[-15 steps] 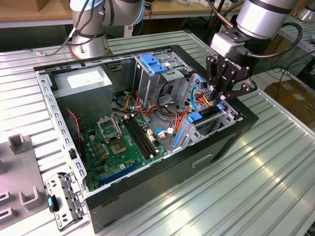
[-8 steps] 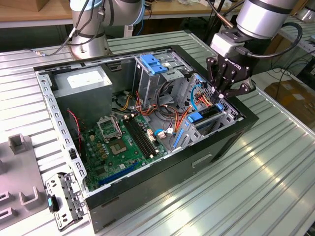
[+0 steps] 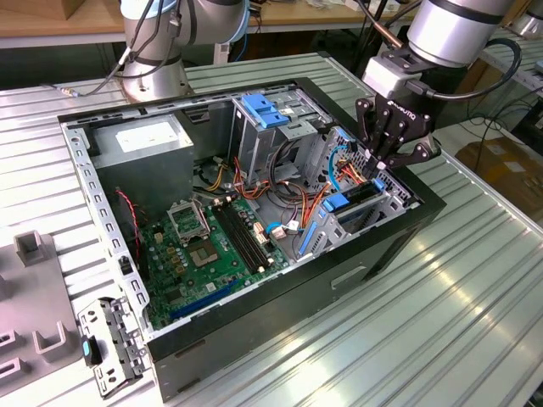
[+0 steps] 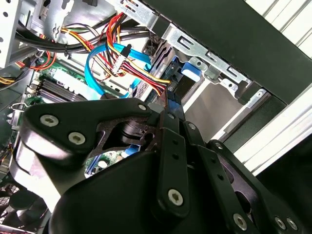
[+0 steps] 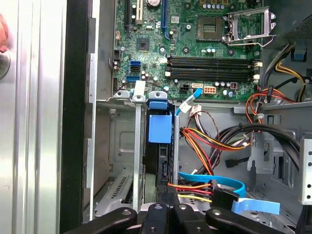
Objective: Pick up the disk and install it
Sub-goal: 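Insert the second disk wire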
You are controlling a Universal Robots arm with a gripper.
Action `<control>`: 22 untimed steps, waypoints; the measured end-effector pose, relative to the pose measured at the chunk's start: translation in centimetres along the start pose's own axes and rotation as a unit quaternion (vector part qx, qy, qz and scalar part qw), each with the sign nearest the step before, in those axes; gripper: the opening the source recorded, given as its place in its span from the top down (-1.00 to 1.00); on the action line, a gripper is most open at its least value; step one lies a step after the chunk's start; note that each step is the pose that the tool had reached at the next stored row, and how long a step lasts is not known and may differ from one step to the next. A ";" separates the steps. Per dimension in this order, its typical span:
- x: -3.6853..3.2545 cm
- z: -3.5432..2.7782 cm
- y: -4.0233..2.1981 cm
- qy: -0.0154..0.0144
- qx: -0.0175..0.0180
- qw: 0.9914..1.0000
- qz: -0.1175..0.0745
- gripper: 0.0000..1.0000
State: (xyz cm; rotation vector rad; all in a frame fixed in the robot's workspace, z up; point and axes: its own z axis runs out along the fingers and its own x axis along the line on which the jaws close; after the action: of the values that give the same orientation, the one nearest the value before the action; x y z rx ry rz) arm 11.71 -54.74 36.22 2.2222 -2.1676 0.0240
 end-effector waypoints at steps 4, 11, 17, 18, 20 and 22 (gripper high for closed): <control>0.00 -0.01 0.04 0.000 0.000 1.000 0.000 0.79; -0.03 0.00 1.25 0.000 0.000 1.000 0.000 0.79; -0.01 -3.39 1.30 0.000 0.000 1.000 0.000 0.79; -0.17 -3.96 1.31 0.001 0.000 1.000 0.000 0.79; -1.37 -4.35 1.28 0.014 -0.002 1.000 0.000 0.79; -2.86 -4.40 1.19 0.025 -0.005 1.000 0.000 0.79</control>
State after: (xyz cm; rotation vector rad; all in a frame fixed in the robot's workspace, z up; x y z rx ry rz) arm 10.52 -51.75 40.52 2.1915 -2.1383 0.0673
